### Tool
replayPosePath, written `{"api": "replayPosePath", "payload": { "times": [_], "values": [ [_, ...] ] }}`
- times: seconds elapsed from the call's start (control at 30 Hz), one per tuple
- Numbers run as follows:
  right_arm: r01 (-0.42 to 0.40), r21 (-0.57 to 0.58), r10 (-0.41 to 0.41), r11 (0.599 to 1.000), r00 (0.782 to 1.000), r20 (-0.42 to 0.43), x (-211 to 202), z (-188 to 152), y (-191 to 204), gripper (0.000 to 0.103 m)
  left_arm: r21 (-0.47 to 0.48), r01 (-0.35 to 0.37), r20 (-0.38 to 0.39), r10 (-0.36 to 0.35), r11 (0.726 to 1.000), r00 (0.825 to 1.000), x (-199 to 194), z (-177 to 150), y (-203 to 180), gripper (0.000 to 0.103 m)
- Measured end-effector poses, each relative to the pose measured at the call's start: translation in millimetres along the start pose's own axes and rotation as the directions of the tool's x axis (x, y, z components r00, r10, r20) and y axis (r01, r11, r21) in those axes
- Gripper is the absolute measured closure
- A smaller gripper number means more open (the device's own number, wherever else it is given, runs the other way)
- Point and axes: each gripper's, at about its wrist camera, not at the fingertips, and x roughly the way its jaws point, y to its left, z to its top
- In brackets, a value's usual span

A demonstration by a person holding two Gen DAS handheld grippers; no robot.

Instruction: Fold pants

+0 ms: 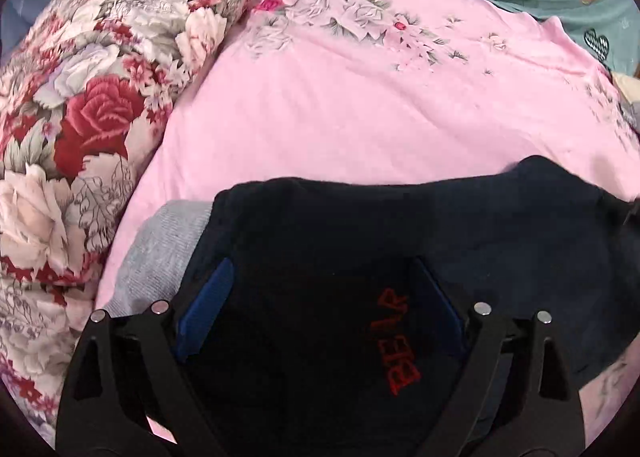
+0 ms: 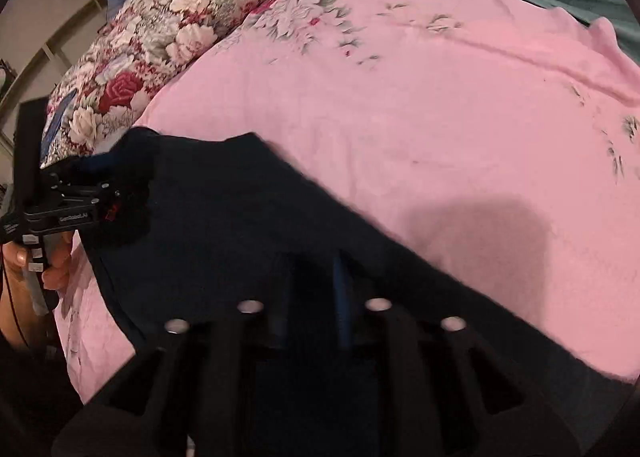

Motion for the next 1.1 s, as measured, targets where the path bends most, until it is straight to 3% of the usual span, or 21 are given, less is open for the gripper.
{"api": "replayPosePath", "payload": {
  "times": [0.03,0.07,0.1,0.13,0.2,0.23,0.27,0.33,0.4,0.47,0.53,0.57,0.6,0.63,0.7,0.77,0.83,0.9,0.97,1.03,1.1],
  "values": [
    [0.041,0.073,-0.043,0.996,0.999,0.029,-12,0,-21,0.103,0.004,-0.011,0.004,0.011,1.000,1.000,-4,1,-2,0.013],
    [0.236,0.129,-0.243,0.963,0.969,0.040,-26,-4,-40,0.091,-0.004,-0.005,0.000,0.005,1.000,1.000,-8,2,-2,0.013],
    [0.438,0.156,-0.446,0.885,0.895,0.018,-37,-9,-55,0.088,-0.018,0.009,-0.003,-0.010,1.000,1.000,-11,3,-1,0.013],
    [0.518,0.189,-0.528,0.834,0.849,0.004,-48,-15,-66,0.088,-0.035,0.024,0.000,-0.024,0.999,1.000,-16,4,-1,0.013],
    [0.274,0.320,-0.318,0.907,0.944,0.093,-77,-37,-76,0.088,-0.018,0.054,0.028,-0.054,0.998,0.998,-28,3,-5,0.012],
    [0.214,0.317,-0.262,0.924,0.958,0.118,-82,-43,-73,0.088,0.007,0.051,0.041,-0.052,0.999,0.998,-31,3,-10,0.011],
    [0.146,0.293,-0.198,0.945,0.968,0.154,-86,-51,-63,0.086,0.036,0.024,0.052,-0.026,0.999,0.998,-30,3,-15,0.010],
    [0.077,0.261,-0.119,0.962,0.981,0.151,-80,-60,-50,0.057,0.042,-0.054,0.031,0.053,0.998,0.998,-20,3,-13,0.009],
    [0.147,0.271,-0.175,0.951,0.981,0.081,-80,-74,-70,0.057,-0.026,-0.017,-0.020,0.017,1.000,1.000,-9,1,1,0.009],
    [0.102,0.351,-0.151,0.931,0.982,0.115,-102,-90,-114,0.070,-0.034,0.006,-0.010,-0.006,0.999,1.000,-14,-5,3,0.009],
    [0.153,0.521,-0.253,0.840,0.959,0.126,-135,-106,-160,0.076,-0.007,0.008,0.005,-0.008,1.000,1.000,-23,-9,-1,0.009],
    [0.251,0.594,-0.386,0.764,0.916,0.109,-159,-119,-176,0.075,-0.006,0.021,0.007,-0.021,1.000,1.000,-26,-10,-2,0.009],
    [0.272,0.625,-0.435,0.732,0.892,0.121,-177,-128,-179,0.075,-0.006,0.043,0.008,-0.043,0.999,0.999,-29,-11,-3,0.009],
    [0.239,0.627,-0.430,0.741,0.887,0.171,-196,-136,-175,0.074,-0.003,0.063,0.011,-0.063,0.998,0.998,-33,-12,-4,0.009],
    [0.228,0.597,-0.424,0.769,0.881,0.210,-215,-148,-163,0.059,0.005,0.100,0.021,-0.100,0.995,0.995,-42,-16,-5,0.009],
    [0.303,0.587,-0.480,0.751,0.860,0.171,-224,-164,-145,0.030,-0.005,0.139,0.006,-0.139,0.990,0.990,-42,-21,-3,0.009],
    [0.307,0.612,-0.484,0.729,0.863,0.144,-227,-185,-144,0.028,-0.023,0.144,-0.028,-0.144,0.989,0.989,-33,-24,0,0.009],
    [0.219,0.669,-0.412,0.711,0.900,0.143,-221,-204,-152,0.027,-0.010,0.098,-0.031,-0.098,0.995,0.995,-26,-28,0,0.009],
    [0.200,0.693,-0.396,0.693,0.908,0.134,-212,-208,-157,0.027,0.022,0.037,-0.025,-0.036,0.999,0.999,-23,-29,-4,0.009],
    [0.292,0.675,-0.496,0.677,0.859,0.125,-213,-199,-151,0.028,0.007,0.043,-0.032,-0.043,0.999,0.999,-23,-28,-2,0.009],
    [0.325,0.662,-0.574,0.676,0.795,0.196,-226,-190,-137,0.033,-0.010,0.057,-0.031,-0.057,0.998,0.998,-25,-27,1,0.009]
  ]
}}
